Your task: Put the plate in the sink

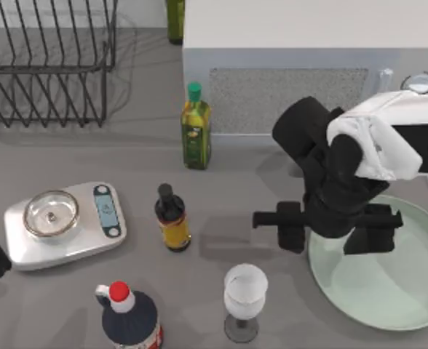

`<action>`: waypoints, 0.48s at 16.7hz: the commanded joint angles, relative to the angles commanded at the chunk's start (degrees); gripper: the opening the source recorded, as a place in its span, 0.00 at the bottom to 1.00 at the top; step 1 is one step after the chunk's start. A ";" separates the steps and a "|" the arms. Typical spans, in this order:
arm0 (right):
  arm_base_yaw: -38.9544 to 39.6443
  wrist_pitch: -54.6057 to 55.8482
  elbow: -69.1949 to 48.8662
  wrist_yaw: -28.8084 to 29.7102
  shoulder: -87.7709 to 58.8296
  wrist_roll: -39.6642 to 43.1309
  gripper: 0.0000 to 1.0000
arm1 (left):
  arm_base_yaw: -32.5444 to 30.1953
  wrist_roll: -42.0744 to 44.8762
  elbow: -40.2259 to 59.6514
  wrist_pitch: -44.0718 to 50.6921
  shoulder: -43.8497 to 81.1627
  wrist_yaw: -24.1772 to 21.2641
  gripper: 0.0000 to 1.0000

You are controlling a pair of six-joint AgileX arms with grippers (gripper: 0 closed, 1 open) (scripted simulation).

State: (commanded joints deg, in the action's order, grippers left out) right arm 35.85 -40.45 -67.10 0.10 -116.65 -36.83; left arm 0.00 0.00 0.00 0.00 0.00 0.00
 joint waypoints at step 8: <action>0.00 0.00 0.00 0.00 0.00 0.00 0.00 | 0.00 0.00 0.00 0.00 0.00 0.00 1.00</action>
State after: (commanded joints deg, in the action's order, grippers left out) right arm 35.85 -40.45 -67.10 0.10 -116.65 -36.83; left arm 0.00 0.00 0.00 0.00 0.00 0.00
